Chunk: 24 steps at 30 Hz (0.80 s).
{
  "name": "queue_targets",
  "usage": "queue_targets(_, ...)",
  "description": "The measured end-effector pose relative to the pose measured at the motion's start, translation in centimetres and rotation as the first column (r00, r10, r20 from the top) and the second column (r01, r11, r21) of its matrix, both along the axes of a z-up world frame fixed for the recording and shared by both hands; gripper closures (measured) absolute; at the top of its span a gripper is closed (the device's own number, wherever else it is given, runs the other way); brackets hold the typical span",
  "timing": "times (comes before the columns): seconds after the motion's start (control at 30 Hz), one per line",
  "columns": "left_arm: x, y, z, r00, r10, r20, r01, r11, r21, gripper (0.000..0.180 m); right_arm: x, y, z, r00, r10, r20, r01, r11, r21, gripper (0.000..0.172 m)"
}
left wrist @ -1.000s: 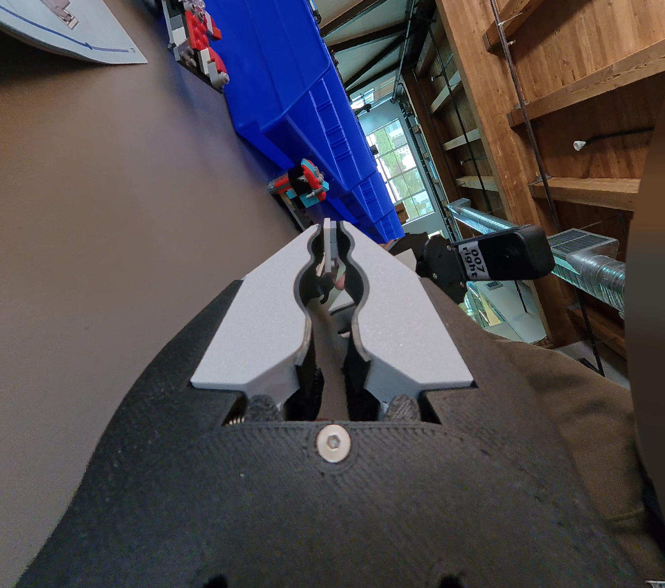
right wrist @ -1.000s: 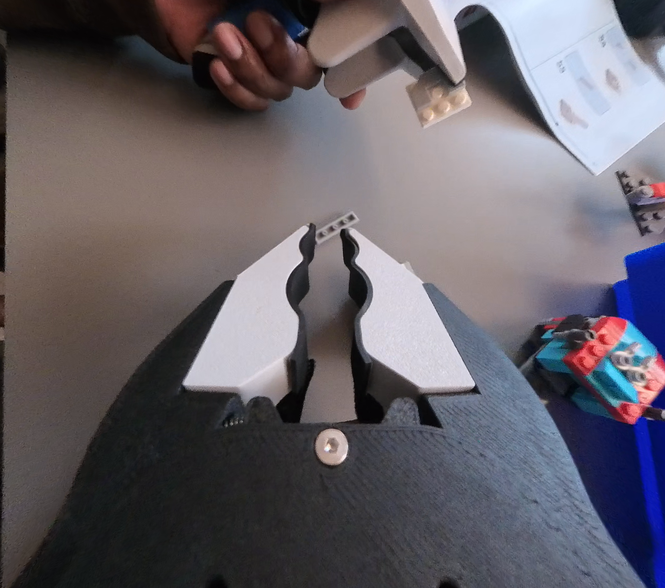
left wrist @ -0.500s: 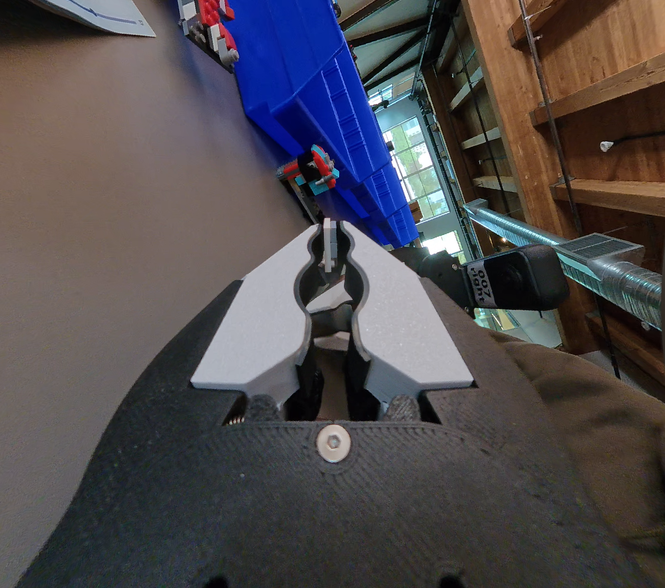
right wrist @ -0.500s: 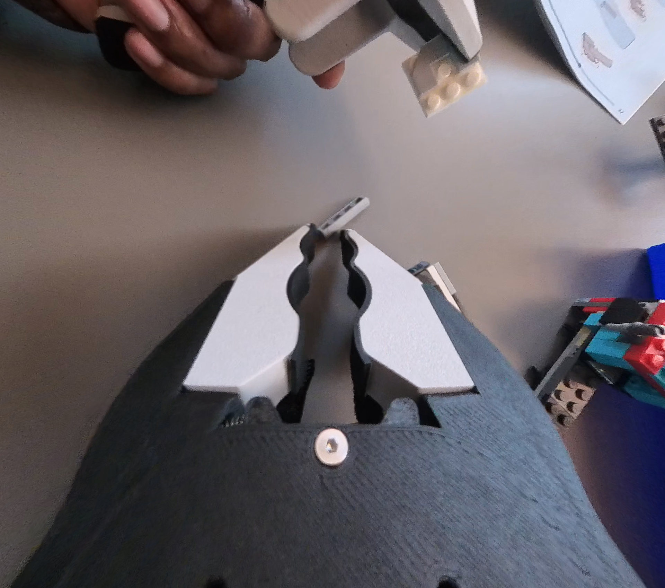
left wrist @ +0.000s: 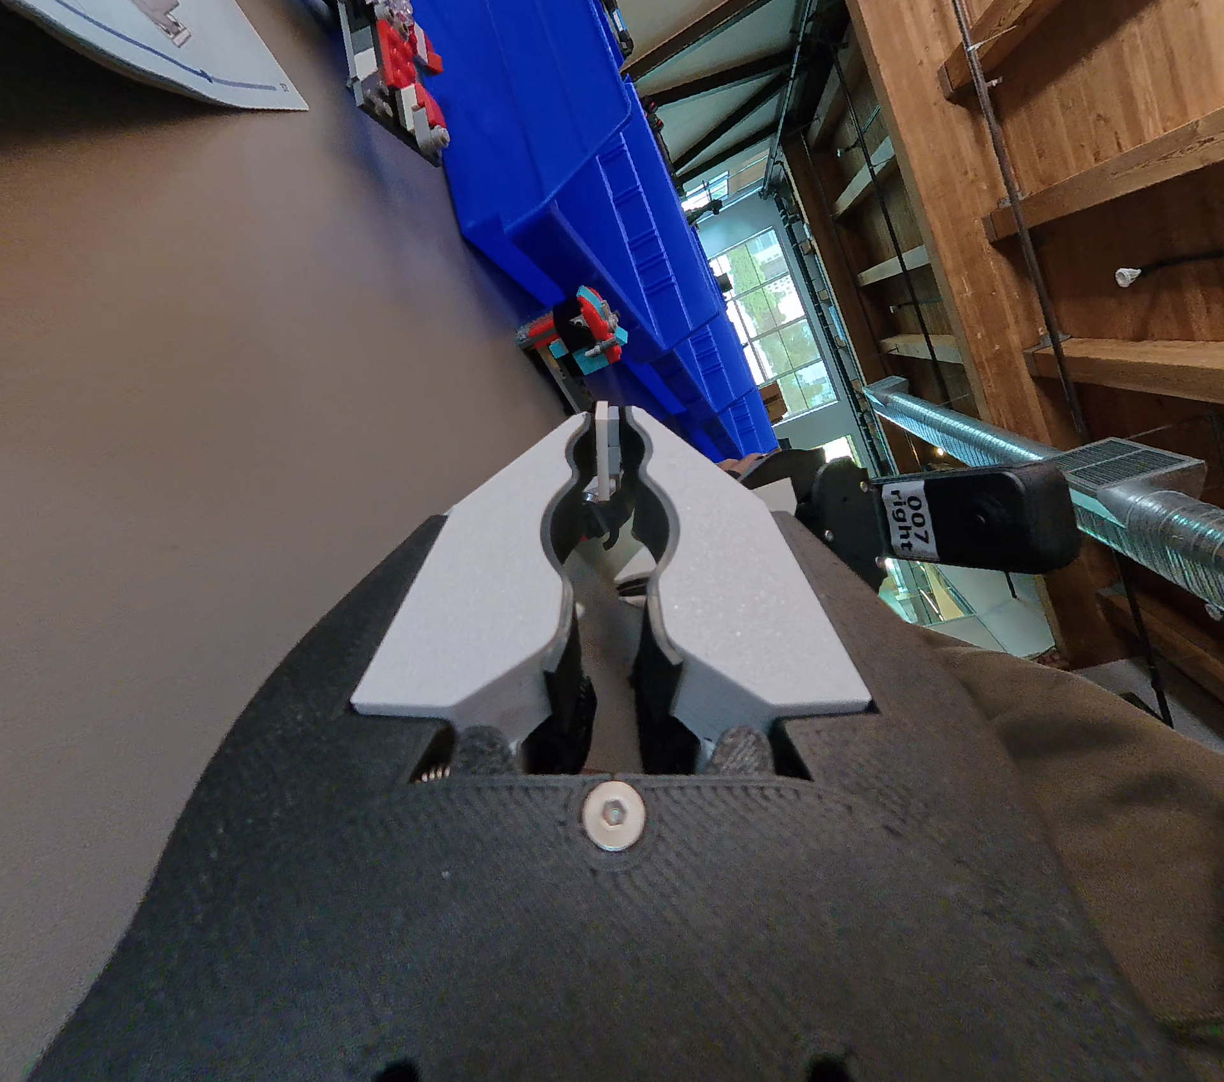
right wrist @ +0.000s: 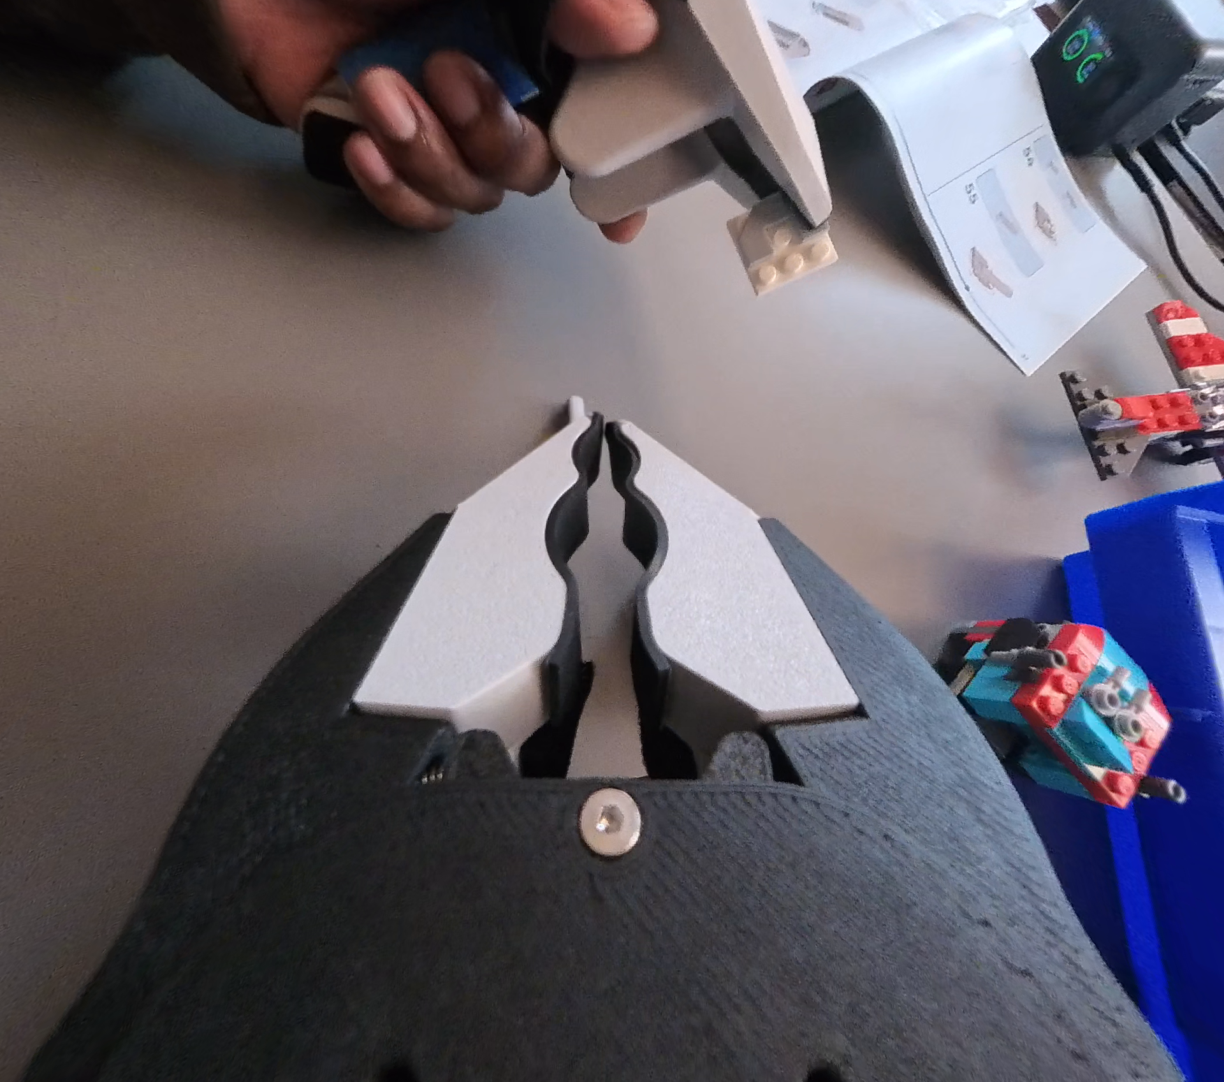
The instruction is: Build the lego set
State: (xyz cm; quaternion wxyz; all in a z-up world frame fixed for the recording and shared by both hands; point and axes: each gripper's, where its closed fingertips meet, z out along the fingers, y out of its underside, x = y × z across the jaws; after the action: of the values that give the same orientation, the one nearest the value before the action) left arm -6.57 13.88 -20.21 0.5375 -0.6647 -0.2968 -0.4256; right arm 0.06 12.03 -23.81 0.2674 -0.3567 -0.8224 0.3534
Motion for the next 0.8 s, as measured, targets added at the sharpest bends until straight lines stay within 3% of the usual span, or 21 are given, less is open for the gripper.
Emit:
queue_targets(0.43, 0.4, 0.0, -0.1, 1.0, -0.02, 0.006, 0.02, 1.0, -0.004, 0.173, 0.9, -0.2, -2.8, 0.988, 0.02, 0.151, -0.021, 1.0, 0.004, 0.151)
queue_targets(0.57, 0.4, 0.0, -0.1, 1.0, -0.022, 0.006, 0.022, 1.0, -0.004, 0.173, 0.9, -0.4, -3.1, 0.987, 0.024, 0.159, -0.024, 1.0, -0.001, 0.157)
queue_targets(0.67, 0.4, 0.0, -0.1, 1.0, -0.024, 0.006, 0.024, 1.0, -0.004, 0.173, 0.7, -0.4, -2.6, 0.991, 0.031, 0.131, -0.03, 1.0, -0.006, 0.162)
queue_targets(0.8, 0.3, -0.1, 0.0, 1.0, -0.02, 0.003, 0.02, 1.0, -0.002, 0.173, 0.9, -1.4, 0.1, 0.994, 0.09, 0.059, -0.082, 0.989, -0.121, 0.162)
